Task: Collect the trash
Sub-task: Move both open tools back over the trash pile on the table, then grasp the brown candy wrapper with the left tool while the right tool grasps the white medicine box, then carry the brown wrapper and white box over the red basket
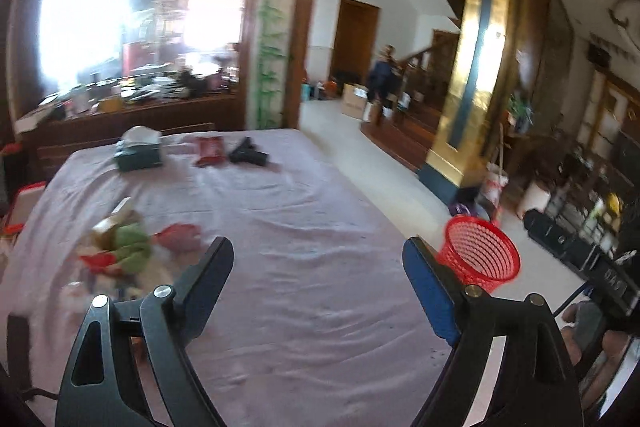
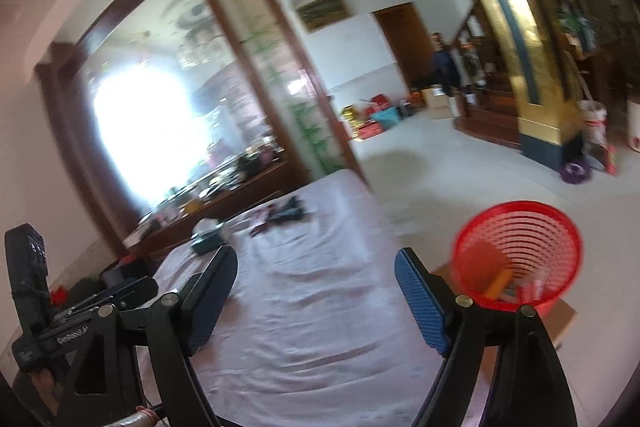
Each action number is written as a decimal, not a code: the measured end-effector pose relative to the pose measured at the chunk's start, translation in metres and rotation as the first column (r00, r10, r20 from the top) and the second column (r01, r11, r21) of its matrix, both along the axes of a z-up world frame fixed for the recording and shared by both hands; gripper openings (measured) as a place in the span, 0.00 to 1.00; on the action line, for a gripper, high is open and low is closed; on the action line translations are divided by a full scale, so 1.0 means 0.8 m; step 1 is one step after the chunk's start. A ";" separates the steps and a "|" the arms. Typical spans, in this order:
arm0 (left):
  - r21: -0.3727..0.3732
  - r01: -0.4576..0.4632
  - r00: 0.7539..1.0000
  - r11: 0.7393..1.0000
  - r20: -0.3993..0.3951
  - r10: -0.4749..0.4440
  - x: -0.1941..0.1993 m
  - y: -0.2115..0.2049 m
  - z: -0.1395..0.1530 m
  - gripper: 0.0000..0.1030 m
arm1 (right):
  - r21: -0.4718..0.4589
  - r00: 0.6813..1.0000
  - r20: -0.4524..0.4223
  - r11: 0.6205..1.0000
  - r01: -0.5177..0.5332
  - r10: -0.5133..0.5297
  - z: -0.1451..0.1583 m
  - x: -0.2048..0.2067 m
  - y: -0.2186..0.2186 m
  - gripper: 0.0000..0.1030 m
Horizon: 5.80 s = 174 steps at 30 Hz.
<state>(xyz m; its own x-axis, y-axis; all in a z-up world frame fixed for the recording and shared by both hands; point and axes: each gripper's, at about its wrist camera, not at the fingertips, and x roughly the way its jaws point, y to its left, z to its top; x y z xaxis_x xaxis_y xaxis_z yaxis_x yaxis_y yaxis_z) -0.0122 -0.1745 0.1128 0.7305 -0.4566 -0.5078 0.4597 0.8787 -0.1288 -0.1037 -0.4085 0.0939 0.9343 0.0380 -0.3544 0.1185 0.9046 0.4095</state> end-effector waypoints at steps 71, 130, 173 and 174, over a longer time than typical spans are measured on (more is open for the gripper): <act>-0.006 -0.397 0.717 0.918 -0.626 0.306 0.160 0.269 -0.249 0.31 | 0.238 0.689 -0.439 0.814 -0.530 0.577 -0.216 0.358 0.320 0.51; -0.092 0.314 0.906 0.945 -0.268 -0.327 0.004 -0.140 -0.042 0.30 | 0.009 0.990 0.019 0.990 0.139 -0.139 0.009 -0.076 -0.036 0.14; -0.025 0.572 0.795 0.820 -0.229 -0.562 0.041 -0.438 -0.098 0.30 | 0.112 0.924 -0.025 0.917 0.383 -0.383 -0.024 -0.068 -0.240 0.14; -0.023 0.575 0.792 0.818 -0.235 -0.564 0.042 -0.441 -0.104 0.30 | 0.113 0.922 -0.033 0.915 0.387 -0.386 -0.029 -0.065 -0.245 0.14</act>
<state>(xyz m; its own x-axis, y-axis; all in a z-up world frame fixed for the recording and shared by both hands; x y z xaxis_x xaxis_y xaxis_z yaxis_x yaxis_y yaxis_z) 0.0212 -0.5270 0.0299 0.2115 -0.7256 -0.6548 0.8430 0.4745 -0.2535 -0.1557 -0.6042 0.0705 0.8809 -0.2840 -0.3785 0.4537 0.7341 0.5052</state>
